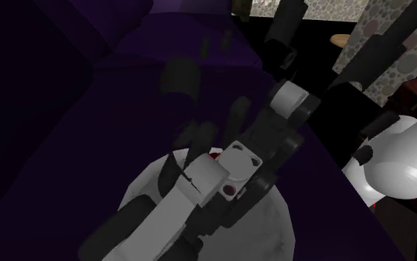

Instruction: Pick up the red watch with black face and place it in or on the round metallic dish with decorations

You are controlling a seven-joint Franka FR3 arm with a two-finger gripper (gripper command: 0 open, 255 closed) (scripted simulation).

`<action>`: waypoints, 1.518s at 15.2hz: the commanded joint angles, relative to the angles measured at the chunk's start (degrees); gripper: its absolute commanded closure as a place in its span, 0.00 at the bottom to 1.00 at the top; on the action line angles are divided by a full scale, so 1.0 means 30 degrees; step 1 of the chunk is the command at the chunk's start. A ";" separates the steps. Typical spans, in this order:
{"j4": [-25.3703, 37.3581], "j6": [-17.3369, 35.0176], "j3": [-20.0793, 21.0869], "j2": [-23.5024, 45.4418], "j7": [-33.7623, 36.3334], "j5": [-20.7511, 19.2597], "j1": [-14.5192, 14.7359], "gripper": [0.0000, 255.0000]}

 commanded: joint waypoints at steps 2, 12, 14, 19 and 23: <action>-0.1003 0.0748 -0.0204 -0.0365 -0.0112 0.0271 0.0223 1.00; -0.1682 0.1268 -0.0299 -0.0578 -0.0176 0.0430 0.0359 1.00; -0.1682 0.1268 -0.0299 -0.0578 -0.0176 0.0430 0.0359 0.00; -0.0869 0.0623 -0.0156 -0.0359 -0.0044 0.0272 0.0228 0.00; 0.1623 -0.1226 0.0603 0.0527 0.0483 -0.0357 -0.0292 0.00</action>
